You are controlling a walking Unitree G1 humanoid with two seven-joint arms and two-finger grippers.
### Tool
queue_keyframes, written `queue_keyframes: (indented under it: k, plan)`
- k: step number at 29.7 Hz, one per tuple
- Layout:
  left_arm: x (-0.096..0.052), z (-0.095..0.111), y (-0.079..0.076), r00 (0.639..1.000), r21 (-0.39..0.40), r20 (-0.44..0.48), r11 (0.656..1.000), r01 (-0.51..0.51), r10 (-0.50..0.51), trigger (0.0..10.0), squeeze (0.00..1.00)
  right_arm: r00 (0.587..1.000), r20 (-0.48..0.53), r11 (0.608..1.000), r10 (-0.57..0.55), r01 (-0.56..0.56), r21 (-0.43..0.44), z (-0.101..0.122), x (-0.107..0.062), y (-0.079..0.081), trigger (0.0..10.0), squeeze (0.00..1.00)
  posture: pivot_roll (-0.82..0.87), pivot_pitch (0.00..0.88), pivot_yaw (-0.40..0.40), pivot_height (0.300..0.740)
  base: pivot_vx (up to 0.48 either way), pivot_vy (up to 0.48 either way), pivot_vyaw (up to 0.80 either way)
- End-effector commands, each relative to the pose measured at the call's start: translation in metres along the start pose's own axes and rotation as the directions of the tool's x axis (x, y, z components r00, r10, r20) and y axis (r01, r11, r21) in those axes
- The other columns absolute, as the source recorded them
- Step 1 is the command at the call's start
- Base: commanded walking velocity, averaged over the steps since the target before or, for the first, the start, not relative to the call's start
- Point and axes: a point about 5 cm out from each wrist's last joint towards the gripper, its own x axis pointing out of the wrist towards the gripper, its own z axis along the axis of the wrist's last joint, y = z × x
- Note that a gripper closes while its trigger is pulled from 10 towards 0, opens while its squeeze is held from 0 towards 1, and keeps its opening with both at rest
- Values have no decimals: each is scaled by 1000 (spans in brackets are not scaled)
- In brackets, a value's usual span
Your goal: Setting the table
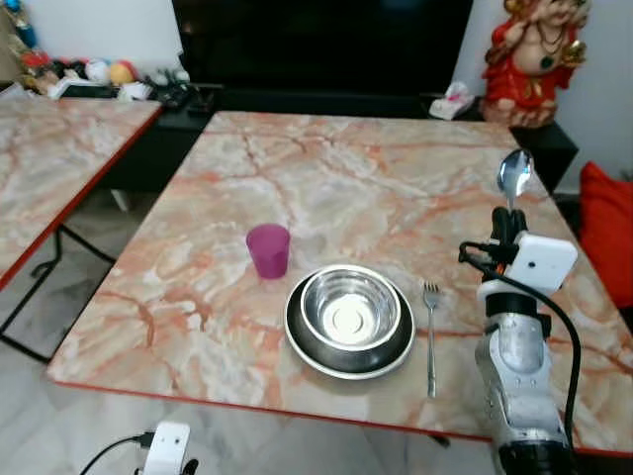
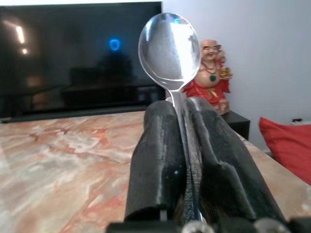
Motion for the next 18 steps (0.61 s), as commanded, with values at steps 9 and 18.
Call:
queue_keyframes:
  k: [9,18]
  plan:
    - [0,0,-2,1000,15,-6,1000,13,-13,10000,0,976,-180,989,-119,100,-112,-20,-3,-23,10000,0,73,0,16,740,0,0,0]
    - [0,-1,-4,1000,1,-8,1000,10,-10,10000,0,914,-374,978,-159,93,-187,-43,-9,-38,10000,0,74,0,8,740,0,0,0]
